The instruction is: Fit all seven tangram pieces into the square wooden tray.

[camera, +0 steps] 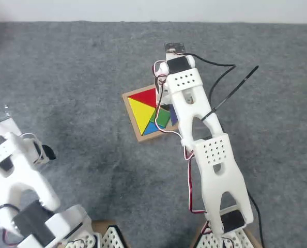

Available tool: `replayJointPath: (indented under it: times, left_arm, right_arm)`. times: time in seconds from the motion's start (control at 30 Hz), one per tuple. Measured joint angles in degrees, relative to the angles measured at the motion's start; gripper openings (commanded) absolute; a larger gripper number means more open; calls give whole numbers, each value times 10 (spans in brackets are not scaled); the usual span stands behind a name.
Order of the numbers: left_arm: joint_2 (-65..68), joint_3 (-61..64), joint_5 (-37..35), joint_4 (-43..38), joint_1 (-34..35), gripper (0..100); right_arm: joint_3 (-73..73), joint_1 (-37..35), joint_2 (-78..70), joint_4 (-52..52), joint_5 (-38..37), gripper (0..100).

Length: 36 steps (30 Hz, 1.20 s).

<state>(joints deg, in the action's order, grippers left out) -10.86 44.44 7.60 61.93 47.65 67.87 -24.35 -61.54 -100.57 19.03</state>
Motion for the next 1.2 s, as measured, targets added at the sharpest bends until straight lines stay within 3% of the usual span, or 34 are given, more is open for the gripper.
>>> replayJointPath:
  times: [0.23, 1.2]
  left_arm:
    - [0, 0, 0, 0, 0, 242]
    - [0, 0, 0, 0, 0, 242]
  right_arm:
    - [0, -17, 0, 0, 30, 78]
    - [47, 19, -40, 13, 6, 80]
